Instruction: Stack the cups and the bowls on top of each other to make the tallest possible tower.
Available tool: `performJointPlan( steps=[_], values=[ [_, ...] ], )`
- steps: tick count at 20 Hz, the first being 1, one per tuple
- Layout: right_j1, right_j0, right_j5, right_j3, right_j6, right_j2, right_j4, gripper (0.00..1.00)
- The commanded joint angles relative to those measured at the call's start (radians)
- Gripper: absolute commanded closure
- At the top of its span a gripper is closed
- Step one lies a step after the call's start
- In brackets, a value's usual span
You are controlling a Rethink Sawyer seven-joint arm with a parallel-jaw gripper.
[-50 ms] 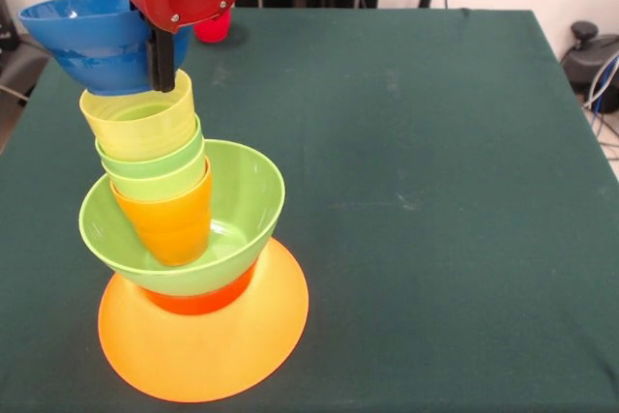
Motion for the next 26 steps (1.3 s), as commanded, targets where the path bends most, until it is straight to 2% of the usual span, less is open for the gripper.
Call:
performJointPlan(
  steps=[1, 26],
  values=[
    [-0.001, 0.038, -0.033, 0.133, -0.054, -0.012, 0.004, 1.00],
    [0.015, 0.047, -0.076, 0.112, -0.057, -0.029, 0.013, 1.00]
  ],
)
